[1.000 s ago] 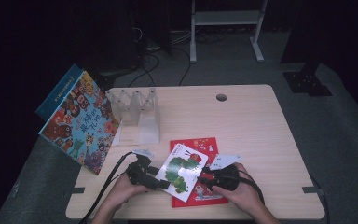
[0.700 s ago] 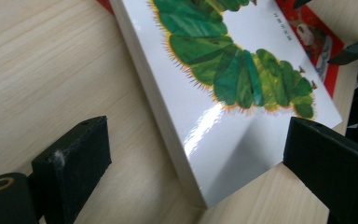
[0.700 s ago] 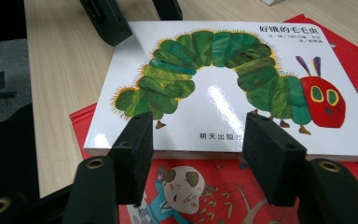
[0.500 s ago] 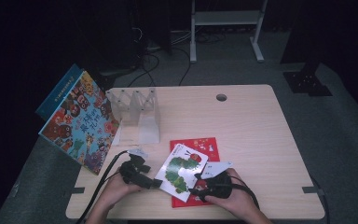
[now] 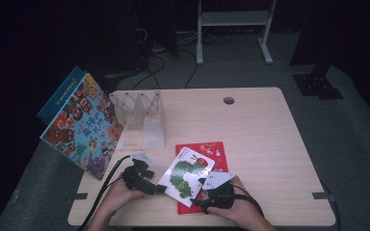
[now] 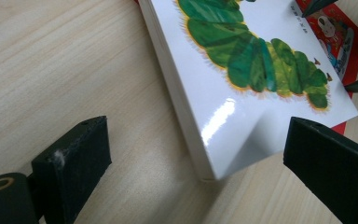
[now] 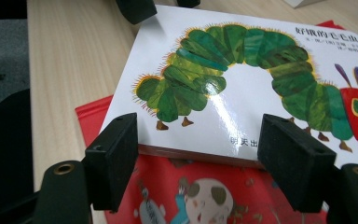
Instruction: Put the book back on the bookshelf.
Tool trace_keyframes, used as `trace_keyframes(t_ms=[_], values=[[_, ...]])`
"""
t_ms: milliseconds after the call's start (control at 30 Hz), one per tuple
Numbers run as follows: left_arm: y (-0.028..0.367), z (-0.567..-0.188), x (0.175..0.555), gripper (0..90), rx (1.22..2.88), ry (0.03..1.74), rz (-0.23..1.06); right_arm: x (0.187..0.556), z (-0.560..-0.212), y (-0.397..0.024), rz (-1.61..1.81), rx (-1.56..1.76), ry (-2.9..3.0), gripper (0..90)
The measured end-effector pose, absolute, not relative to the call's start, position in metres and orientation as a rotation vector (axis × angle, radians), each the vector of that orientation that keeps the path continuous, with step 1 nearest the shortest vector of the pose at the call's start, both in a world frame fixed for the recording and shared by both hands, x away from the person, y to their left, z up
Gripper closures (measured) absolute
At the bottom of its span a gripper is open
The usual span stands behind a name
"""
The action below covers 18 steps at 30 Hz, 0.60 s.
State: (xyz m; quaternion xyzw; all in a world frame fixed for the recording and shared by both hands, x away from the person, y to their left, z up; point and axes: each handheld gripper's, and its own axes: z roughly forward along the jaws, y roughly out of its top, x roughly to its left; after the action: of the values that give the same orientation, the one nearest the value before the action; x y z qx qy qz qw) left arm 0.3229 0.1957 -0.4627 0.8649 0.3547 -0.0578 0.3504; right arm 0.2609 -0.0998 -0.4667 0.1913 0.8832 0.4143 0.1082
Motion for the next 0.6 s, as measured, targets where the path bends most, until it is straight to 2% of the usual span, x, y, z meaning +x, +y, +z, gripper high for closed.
trace_keyframes(t_ms=[333,400,600], values=[[0.197,-0.465,0.326,6.7,2.182,0.907,-0.219,0.266,-0.471,-0.083,1.198,0.512,2.546,27.3],[0.195,-0.466,0.326,6.7,2.166,0.905,-0.238,0.266,-0.472,-0.082,1.192,0.513,2.536,24.5],[0.194,-0.466,0.325,6.7,2.164,0.903,-0.238,0.269,-0.472,-0.102,1.106,0.644,2.542,26.3]])
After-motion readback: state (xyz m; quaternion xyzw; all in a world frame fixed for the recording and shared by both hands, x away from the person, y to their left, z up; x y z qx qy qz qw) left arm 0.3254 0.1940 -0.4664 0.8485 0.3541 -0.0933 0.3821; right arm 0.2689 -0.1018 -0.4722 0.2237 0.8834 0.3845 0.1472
